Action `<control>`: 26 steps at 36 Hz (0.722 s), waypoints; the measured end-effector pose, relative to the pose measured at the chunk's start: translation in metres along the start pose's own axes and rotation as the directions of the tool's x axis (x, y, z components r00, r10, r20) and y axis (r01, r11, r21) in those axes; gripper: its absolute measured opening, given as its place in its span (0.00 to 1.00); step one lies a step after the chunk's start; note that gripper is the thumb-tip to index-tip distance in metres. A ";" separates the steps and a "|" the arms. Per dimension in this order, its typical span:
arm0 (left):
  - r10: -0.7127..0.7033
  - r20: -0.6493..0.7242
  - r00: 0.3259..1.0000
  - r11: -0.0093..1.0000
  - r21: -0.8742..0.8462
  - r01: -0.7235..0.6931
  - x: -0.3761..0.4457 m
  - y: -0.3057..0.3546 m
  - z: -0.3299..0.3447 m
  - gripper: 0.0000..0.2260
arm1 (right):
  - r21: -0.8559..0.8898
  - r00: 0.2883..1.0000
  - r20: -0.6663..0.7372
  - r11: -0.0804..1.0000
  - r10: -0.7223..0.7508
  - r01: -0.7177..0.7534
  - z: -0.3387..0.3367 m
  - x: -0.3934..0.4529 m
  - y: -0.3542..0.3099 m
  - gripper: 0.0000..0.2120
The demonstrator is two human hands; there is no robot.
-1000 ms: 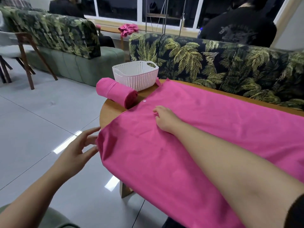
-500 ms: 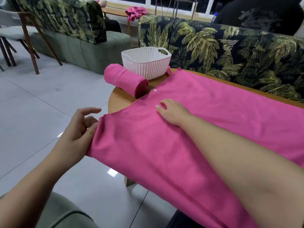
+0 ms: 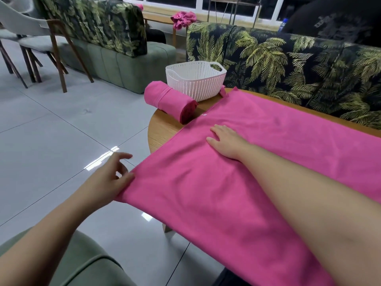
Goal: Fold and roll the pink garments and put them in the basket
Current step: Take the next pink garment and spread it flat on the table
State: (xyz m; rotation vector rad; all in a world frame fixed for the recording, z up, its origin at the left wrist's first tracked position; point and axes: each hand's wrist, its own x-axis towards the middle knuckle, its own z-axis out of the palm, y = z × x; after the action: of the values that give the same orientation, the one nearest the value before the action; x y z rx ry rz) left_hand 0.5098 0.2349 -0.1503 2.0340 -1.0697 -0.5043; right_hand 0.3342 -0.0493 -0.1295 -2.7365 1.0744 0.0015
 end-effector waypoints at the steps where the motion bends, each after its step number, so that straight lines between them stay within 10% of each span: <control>1: -0.005 0.013 1.000 0.998 0.064 0.004 0.003 -0.001 0.002 0.14 | -0.010 1.000 0.016 1.000 0.007 -0.007 0.001 0.000 0.000 0.29; 15: 0.346 -0.073 0.935 0.871 0.397 -0.291 0.091 0.097 0.078 0.14 | 0.111 0.970 -0.235 0.990 -0.057 0.085 -0.008 0.019 0.025 0.17; 26: 0.194 -0.073 0.978 0.763 0.638 -0.104 0.174 0.133 0.158 0.22 | 0.000 0.998 -0.057 1.000 -0.017 0.017 -0.010 0.080 0.046 0.21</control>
State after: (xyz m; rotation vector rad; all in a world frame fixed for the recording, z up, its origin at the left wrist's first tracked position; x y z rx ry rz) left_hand 0.4396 -0.0257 -0.1445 2.4778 -1.4384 0.1151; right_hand 0.3610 -0.1379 -0.1338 -2.7609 1.0654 -0.0795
